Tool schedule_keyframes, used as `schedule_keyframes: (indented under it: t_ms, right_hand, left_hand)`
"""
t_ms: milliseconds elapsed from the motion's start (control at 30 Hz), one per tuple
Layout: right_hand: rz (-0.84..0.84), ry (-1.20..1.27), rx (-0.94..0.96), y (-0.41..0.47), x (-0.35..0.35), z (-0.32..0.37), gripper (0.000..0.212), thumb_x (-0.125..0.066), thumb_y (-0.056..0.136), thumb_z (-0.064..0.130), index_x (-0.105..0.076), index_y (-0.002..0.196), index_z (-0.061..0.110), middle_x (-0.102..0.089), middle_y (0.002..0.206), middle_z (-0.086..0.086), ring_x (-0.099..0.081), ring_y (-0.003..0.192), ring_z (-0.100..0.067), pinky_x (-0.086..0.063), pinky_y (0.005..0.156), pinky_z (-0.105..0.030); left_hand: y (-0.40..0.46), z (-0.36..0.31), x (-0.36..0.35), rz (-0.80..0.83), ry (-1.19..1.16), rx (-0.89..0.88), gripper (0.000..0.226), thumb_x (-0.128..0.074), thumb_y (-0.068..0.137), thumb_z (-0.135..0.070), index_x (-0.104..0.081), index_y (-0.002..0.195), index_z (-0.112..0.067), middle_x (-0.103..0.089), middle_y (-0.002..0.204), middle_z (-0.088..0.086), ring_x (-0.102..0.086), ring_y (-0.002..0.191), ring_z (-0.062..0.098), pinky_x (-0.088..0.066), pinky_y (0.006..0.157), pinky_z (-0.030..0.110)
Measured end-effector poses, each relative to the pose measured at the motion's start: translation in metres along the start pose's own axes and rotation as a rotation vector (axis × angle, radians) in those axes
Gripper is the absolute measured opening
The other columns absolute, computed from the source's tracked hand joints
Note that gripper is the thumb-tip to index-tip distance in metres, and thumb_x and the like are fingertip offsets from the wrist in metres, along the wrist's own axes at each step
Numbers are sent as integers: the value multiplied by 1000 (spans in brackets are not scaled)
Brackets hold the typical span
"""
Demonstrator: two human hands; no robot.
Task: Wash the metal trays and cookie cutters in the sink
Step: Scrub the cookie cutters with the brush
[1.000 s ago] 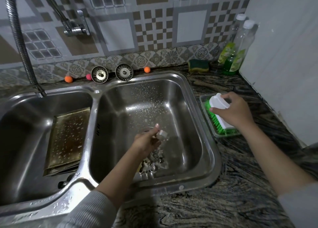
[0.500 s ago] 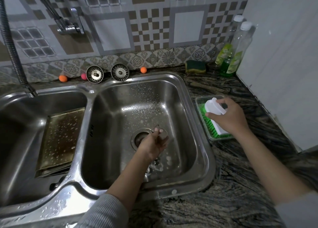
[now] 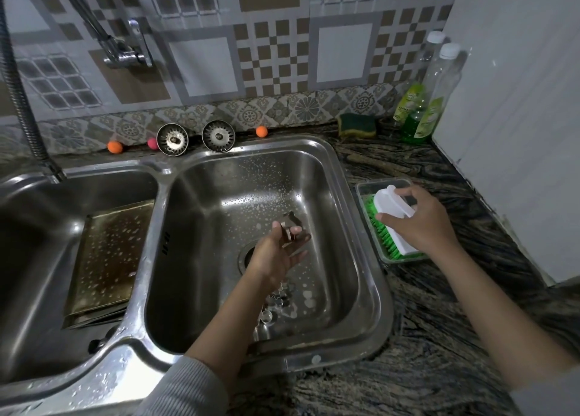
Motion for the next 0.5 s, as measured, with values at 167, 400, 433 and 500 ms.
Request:
schedule_keyframes:
  t_ms: [167, 400, 433, 500]
  right_hand:
    - [-10, -18, 14, 0, 0, -2, 52, -80, 74, 33, -55, 118, 21, -51, 109, -1, -52, 94, -24, -42, 72, -34]
    - [6, -93, 34, 4, -1, 2, 56, -79, 75, 36, -54, 123, 23, -55, 124, -4, -52, 101, -25, -44, 74, -35]
    - [-1, -88, 44, 4, 1, 4, 56, -79, 74, 36, -54, 123, 23, -55, 125, -5, -51, 100, -23, -43, 74, -35]
    - [-34, -72, 76, 3, 9, 8, 57, -80, 74, 36, -54, 123, 23, -56, 124, -5, -49, 96, -20, -42, 72, -34]
  left_hand:
    - [-1, -4, -1, 34, 2, 6, 32, -40, 99, -35, -56, 109, -9, -65, 103, 12, -68, 98, 26, -53, 81, 33]
    - [-6, -8, -2, 79, -167, 22, 33, -42, 96, -22, -52, 128, -20, -48, 131, 22, -64, 103, 40, -59, 59, 30]
    - [-7, -8, -1, 81, -188, 28, 35, -40, 95, -19, -52, 128, -20, -48, 131, 23, -63, 104, 40, -59, 58, 31]
    - [-7, -7, 0, 79, -204, 35, 37, -40, 94, -17, -51, 130, -15, -50, 128, 22, -61, 108, 41, -60, 59, 30]
Point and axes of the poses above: each hand's wrist, its own y-axis towards the middle knuckle, its own x-axis out of the back of the hand, z = x × y, the point moved 4 cm from there along y, towards the middle knuckle
